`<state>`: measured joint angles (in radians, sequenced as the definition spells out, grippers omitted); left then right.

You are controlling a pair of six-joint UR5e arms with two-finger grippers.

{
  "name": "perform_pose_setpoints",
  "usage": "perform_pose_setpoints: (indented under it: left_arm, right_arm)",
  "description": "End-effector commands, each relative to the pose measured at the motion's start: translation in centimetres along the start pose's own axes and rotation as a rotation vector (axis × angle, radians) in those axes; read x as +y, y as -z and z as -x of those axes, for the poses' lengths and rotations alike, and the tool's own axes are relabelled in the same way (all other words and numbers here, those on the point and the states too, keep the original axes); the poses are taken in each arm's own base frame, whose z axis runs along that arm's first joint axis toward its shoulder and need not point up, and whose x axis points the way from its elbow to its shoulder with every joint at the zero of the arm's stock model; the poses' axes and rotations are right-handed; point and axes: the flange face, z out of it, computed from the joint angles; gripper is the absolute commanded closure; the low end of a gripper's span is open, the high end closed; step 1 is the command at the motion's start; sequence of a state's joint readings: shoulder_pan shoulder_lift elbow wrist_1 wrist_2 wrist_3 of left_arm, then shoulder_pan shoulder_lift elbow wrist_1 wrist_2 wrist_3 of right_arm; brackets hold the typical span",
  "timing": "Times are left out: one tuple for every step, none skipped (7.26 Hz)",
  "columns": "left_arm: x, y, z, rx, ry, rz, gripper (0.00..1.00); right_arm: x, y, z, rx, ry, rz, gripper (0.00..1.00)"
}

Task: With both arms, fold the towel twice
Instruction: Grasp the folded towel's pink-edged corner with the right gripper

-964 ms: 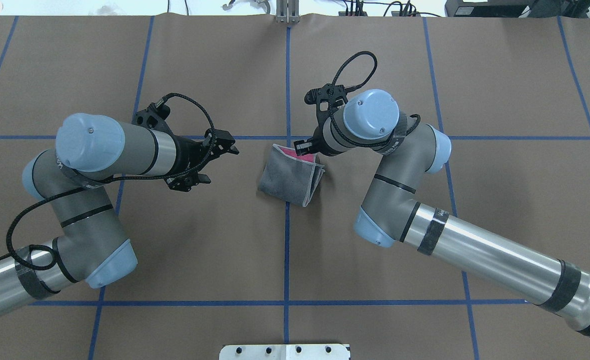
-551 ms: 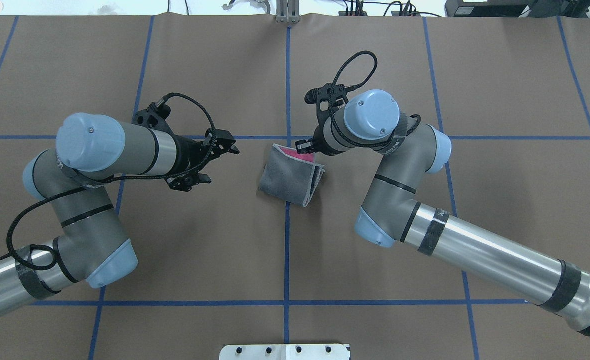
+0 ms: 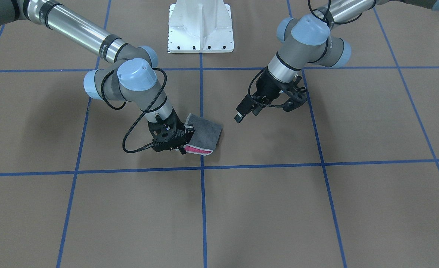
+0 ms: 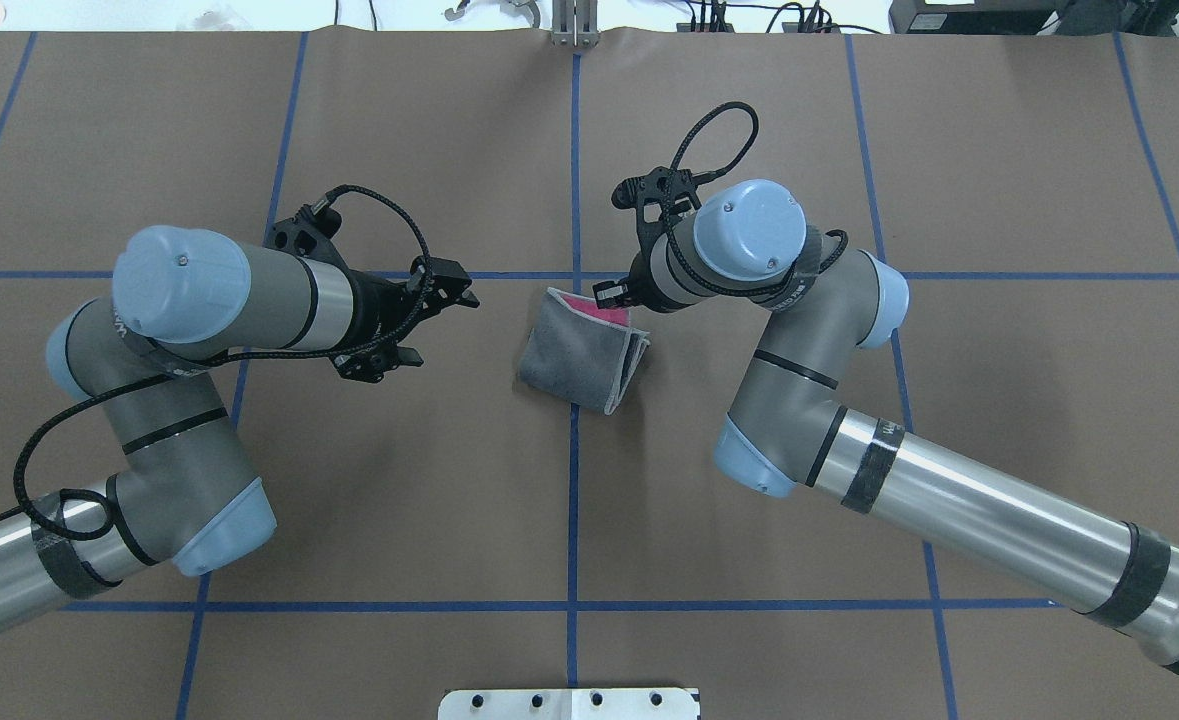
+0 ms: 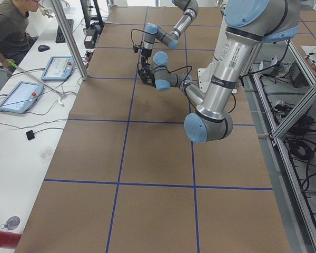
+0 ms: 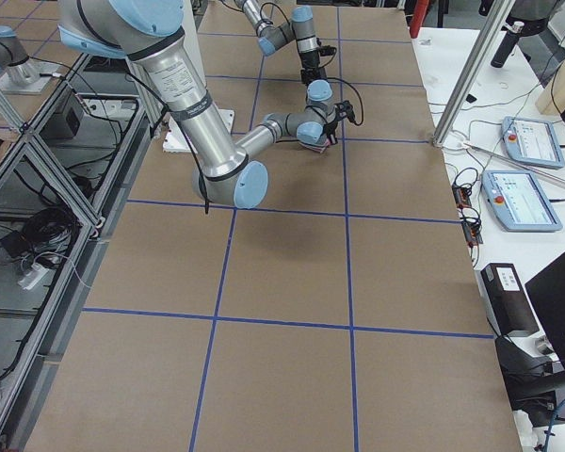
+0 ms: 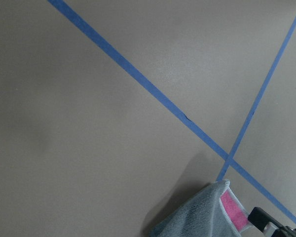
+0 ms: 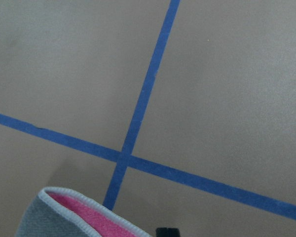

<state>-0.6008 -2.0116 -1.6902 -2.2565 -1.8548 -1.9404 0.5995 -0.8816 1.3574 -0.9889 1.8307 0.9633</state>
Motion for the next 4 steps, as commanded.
perform_pose_setpoints:
  left_arm:
    - [-0.03, -0.39, 0.14, -0.006, 0.001, -0.003, 0.0]
    - [-0.03, -0.39, 0.14, -0.006, 0.001, -0.003, 0.0]
    - [0.01, -0.38, 0.05, -0.004, 0.001, -0.003, 0.0]
    - [0.01, -0.38, 0.05, -0.004, 0.001, -0.003, 0.0]
  right_arm:
    - [1.02, 1.12, -0.37, -0.033, -0.006, 0.033, 1.0]
    - [1.58, 1.06, -1.18, -0.027, -0.008, 0.038, 1.0]
    - [1.72, 1.4, -1.17, -0.033, -0.007, 0.038, 1.0]
    - [1.71, 1.78, -1.18, -0.037, -0.006, 0.033, 1.0]
